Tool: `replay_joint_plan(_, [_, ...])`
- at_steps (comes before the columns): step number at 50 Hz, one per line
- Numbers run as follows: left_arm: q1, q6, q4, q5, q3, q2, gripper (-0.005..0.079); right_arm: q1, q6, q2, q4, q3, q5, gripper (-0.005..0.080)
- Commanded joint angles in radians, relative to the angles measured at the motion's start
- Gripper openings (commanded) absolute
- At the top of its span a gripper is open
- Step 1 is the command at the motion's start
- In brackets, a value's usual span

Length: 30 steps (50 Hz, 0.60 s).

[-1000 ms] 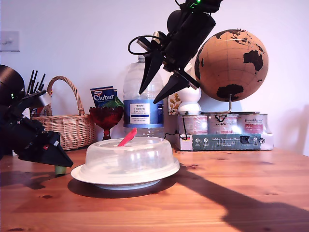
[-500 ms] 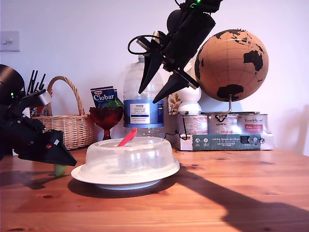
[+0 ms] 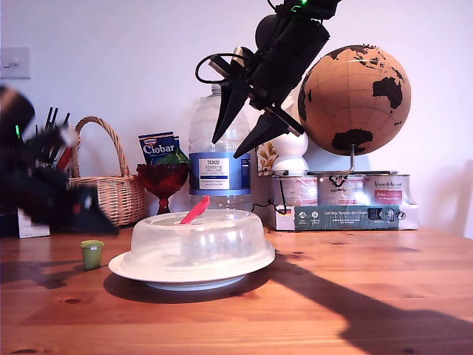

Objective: Lift the plastic dome with your left arm while removing the green coffee capsule from the plate using your right arm.

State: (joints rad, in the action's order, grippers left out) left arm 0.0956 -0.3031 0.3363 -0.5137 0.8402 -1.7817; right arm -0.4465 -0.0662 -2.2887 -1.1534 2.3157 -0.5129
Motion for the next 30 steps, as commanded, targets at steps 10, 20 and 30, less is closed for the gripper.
replay_joint_plan(10, [-0.003,0.111,-0.033,-0.086,-0.002,0.134,0.0102,-0.002,0.076,-0.010,-0.011,0.009,-0.002,0.0040])
replay_joint_plan(20, [0.011,0.148,-0.093,-0.132,-0.002,0.223,-0.0019,-0.002,0.146,-0.010,0.007,0.009,0.000,-0.0011])
replay_joint_plan(30, [0.016,0.173,-0.143,-0.176,-0.002,0.283,-0.0019,-0.002,0.253,0.013,0.064,0.009,0.059,-0.0012])
